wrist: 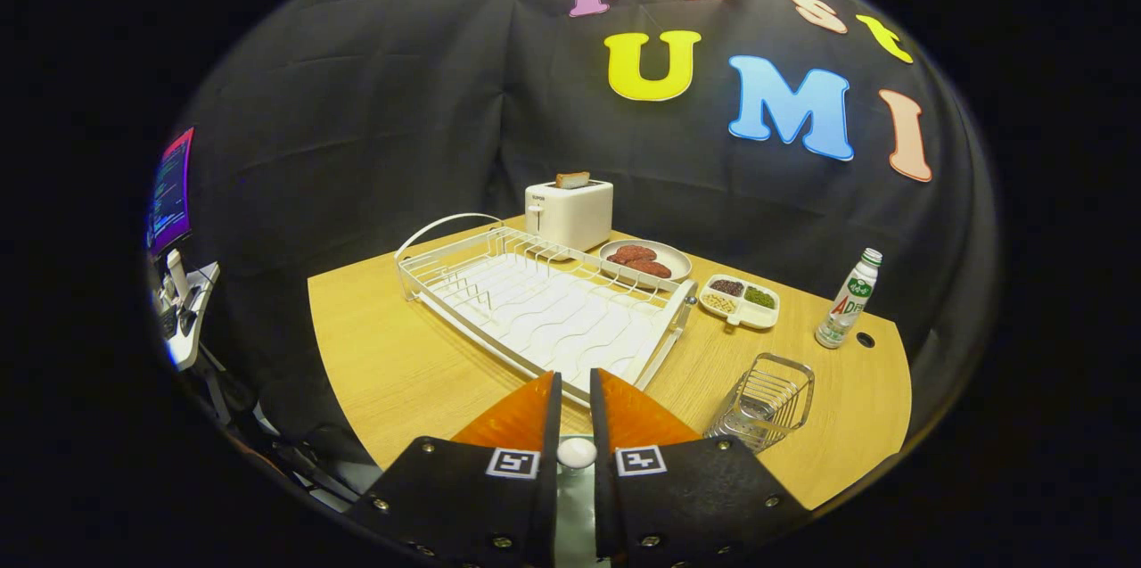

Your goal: Take the plate from the dish rack, then take the spoon from the basket and place it into the plate.

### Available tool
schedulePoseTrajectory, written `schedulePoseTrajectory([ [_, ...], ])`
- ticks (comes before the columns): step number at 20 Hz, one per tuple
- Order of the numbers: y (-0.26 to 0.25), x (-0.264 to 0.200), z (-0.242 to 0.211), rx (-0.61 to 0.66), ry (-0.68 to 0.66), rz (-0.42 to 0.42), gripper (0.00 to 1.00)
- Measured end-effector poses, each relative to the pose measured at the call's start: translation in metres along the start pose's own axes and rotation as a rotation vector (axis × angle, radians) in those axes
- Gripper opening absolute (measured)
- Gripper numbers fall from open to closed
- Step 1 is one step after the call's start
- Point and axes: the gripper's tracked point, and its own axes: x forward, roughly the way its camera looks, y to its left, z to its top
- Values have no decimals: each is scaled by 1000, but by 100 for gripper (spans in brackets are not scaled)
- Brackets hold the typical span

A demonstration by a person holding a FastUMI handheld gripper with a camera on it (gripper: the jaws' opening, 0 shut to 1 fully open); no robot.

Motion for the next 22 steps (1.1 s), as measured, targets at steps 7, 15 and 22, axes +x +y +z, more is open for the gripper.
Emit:
schedulePoseTrajectory([
  [7, -26, -9, 16, 15, -32, -37, 18],
  [15, -89, -43, 84, 71, -177, -163, 29],
  [22, -179, -121, 148, 109, -347, -408, 29],
])
